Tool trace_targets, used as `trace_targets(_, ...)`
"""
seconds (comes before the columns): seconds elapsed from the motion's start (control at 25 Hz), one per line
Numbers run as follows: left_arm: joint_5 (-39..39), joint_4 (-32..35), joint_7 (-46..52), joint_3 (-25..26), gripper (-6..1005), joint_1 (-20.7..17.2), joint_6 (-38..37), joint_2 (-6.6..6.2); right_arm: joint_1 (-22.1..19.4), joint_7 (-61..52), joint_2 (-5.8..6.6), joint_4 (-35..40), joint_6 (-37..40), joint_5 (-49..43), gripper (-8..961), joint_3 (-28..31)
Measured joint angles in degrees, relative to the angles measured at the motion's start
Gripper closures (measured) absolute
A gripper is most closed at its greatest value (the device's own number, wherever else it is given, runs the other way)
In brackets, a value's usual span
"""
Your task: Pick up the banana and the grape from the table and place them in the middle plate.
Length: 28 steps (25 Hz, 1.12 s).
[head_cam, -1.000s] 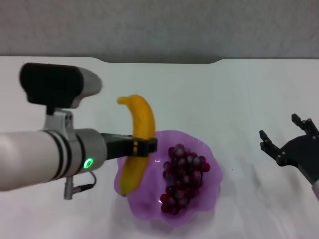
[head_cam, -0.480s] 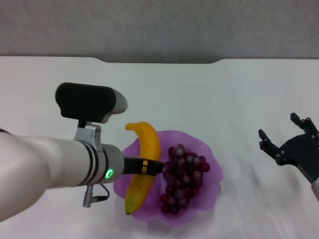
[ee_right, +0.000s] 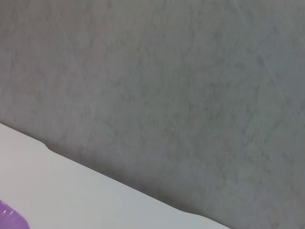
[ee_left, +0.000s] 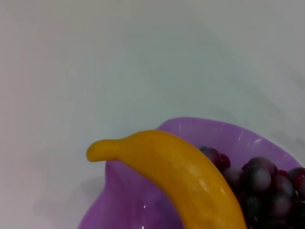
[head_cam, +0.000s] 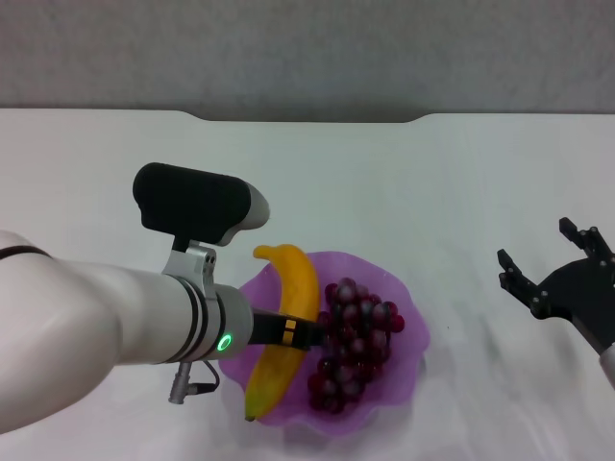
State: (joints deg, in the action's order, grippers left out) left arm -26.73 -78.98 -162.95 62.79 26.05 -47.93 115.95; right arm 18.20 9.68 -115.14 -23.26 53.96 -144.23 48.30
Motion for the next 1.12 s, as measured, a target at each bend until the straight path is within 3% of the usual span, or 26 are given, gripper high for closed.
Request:
trace_targets(0.48, 2.74, -4.41, 0.00, -0.10, 420, -1.89, -0.34, 0.07, -0.15, -0.02, 0.00, 0.32, 0.00, 0.00, 59, 0.10)
trace_targets(0.6, 6.57, -8.41, 0.02, 0.35, 278, -4.77, 0.06, 0.16, -0.18, -0.02, 0.00, 0.32, 0.01, 0.00, 59, 0.11)
trace_targets(0.68, 11.09, -12.08, 0.07, 1.21, 183, -8.92, 2.33, 0.29, -0.18, -0.02, 0.00, 0.32, 0.01, 0.00, 59, 0.11)
trace_targets(0.72, 14.37, -14.46, 0.18, 2.91, 183, -13.31, 7.41, 0.40, -0.19, -0.03, 0.00, 0.32, 0.01, 0.00, 59, 0.11)
trace_targets(0.76, 14.37, -14.46, 0.18, 2.91, 182, -13.31, 7.41, 0.40, -0.25, -0.15, 0.00, 0.21, 0.08, 0.21, 59, 0.13)
trace_targets(0.88, 15.79, -13.47, 0.46, 8.06, 181, -20.49, 20.69, 0.55, -0.39, -0.83, -0.04, -0.27, 0.60, 0.98, 59, 0.12)
trace_targets(1.0, 15.23, -7.44, 0.57, 10.80, 190, -24.55, 36.62, 0.55, -0.46, -2.94, -0.07, -0.74, 1.43, 1.70, 59, -0.06)
trace_targets(1.12, 15.43, 2.50, 1.04, 11.68, 198, -26.08, 53.74, 0.54, -0.48, -5.08, -0.03, -0.53, 1.56, 1.73, 59, -0.05)
